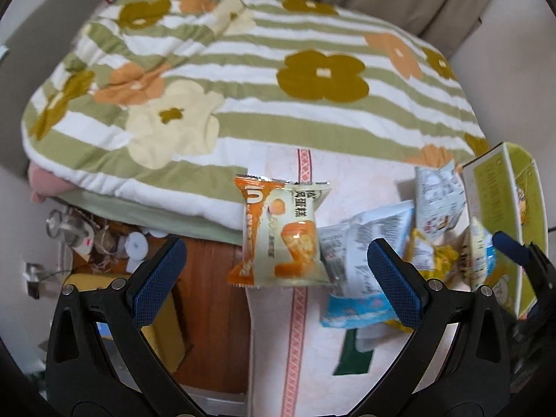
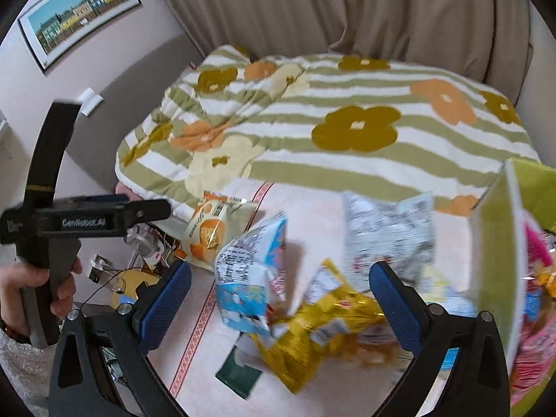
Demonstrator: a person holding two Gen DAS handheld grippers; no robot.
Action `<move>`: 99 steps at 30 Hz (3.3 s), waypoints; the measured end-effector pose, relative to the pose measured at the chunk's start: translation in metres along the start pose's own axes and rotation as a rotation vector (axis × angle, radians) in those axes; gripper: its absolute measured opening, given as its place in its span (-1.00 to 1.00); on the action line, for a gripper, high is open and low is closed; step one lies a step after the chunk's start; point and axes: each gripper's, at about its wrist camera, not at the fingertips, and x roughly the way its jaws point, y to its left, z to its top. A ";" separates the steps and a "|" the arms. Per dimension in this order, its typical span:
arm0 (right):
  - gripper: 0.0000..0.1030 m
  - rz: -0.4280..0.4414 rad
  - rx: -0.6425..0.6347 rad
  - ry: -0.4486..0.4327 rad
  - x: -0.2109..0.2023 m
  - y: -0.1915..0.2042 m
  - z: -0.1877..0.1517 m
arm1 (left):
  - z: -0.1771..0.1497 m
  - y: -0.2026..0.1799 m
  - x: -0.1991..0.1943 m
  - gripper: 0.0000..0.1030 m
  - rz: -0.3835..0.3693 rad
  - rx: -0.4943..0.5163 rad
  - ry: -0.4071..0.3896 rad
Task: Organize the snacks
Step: 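Grasp the orange cake bag with the left gripper while the right grasps the blue-white bag, then carry both bags into the cardboard box and open both grippers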
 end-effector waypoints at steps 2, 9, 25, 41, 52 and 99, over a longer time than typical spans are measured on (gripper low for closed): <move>0.98 -0.011 0.005 0.030 0.019 0.008 -0.002 | 0.003 0.003 0.018 1.00 -0.016 0.019 0.030; 0.98 -0.046 -0.020 0.117 0.063 0.032 -0.011 | 0.007 0.002 0.068 1.00 -0.052 0.063 0.117; 0.88 -0.038 -0.049 0.210 0.113 0.032 -0.010 | 0.008 0.002 0.118 0.34 -0.051 0.041 0.195; 0.61 0.002 -0.056 0.235 0.121 0.028 -0.007 | 0.006 0.013 0.094 0.14 -0.026 -0.006 0.130; 0.07 0.033 -0.087 0.214 0.118 0.037 -0.005 | 0.005 0.021 0.074 0.14 -0.012 -0.033 0.092; 0.06 -0.197 0.128 -0.136 -0.223 -0.249 -0.081 | -0.049 -0.394 -0.063 0.14 -0.224 0.213 -0.144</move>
